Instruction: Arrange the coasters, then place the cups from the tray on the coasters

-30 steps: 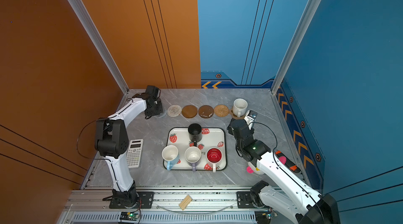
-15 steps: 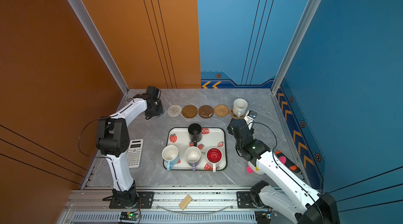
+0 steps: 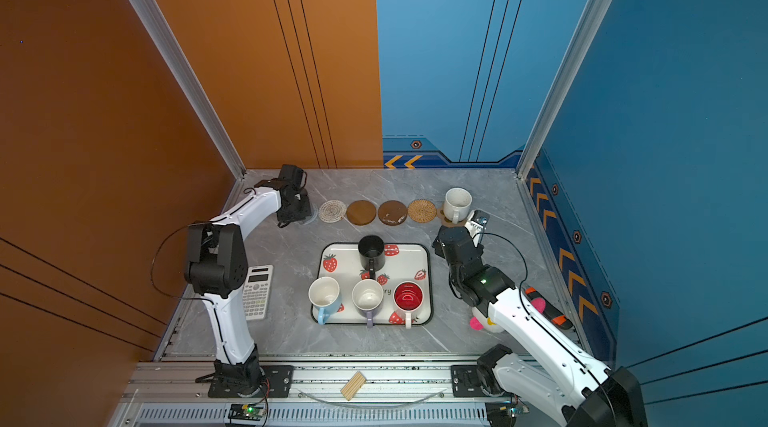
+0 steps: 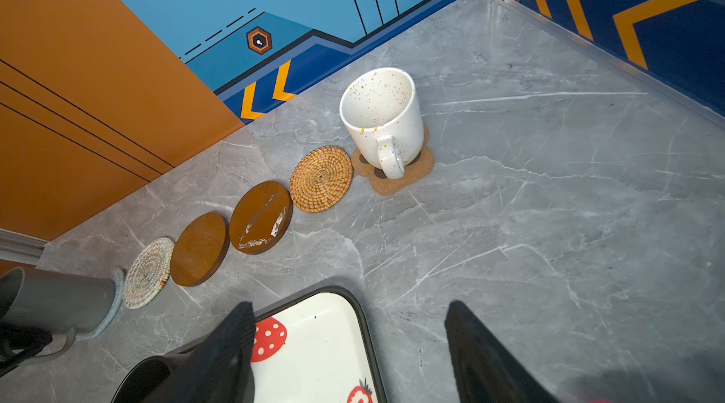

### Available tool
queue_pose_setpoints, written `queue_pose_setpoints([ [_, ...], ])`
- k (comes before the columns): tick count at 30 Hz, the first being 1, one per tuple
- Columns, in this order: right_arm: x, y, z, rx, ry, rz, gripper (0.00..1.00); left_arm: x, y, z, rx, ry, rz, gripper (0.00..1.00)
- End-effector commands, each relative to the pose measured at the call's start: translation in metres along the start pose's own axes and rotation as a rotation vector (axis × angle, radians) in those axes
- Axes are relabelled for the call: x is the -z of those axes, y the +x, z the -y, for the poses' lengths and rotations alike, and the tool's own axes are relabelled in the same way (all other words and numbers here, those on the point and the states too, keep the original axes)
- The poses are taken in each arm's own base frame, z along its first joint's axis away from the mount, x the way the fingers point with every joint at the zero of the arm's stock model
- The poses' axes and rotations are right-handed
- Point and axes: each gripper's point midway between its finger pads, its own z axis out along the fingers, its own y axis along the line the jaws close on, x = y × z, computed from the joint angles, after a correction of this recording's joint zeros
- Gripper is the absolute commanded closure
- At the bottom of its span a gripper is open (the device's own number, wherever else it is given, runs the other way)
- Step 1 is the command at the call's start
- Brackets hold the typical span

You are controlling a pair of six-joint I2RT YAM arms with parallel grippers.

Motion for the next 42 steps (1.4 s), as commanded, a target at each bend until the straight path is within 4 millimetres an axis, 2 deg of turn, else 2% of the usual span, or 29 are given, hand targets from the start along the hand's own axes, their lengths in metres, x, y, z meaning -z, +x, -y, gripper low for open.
queue_pose_setpoints([
  [1,-0.002,0.003,0.001,-0.014,0.003,-0.006,0.25,0.009,-0.027,0.004,0.016,0.033,0.077,0.99],
  [3,-0.002,0.002,0.001,-0.015,0.001,-0.005,0.25,0.009,-0.026,0.005,0.016,0.038,0.075,0.96],
  [11,-0.001,0.002,0.001,-0.016,-0.003,-0.005,0.24,0.012,-0.025,0.007,0.012,0.053,0.073,0.69],
  [21,0.001,0.001,0.000,-0.023,-0.013,-0.005,0.25,0.029,-0.020,0.002,0.020,0.054,0.092,0.58],
  [26,0.003,0.002,-0.003,-0.026,-0.025,-0.006,0.25,0.056,-0.012,0.003,0.028,0.058,0.129,0.56],
  [31,0.005,0.004,-0.008,-0.012,-0.038,-0.009,0.25,0.101,-0.003,0.018,-0.029,0.050,0.223,0.53],
  [38,0.010,-0.001,-0.020,-0.002,-0.063,-0.009,0.25,0.152,0.012,0.052,-0.094,0.102,0.357,0.53],
  [42,0.016,-0.001,-0.038,0.039,-0.096,-0.029,0.24,0.177,0.025,0.072,-0.105,0.176,0.437,0.53],
])
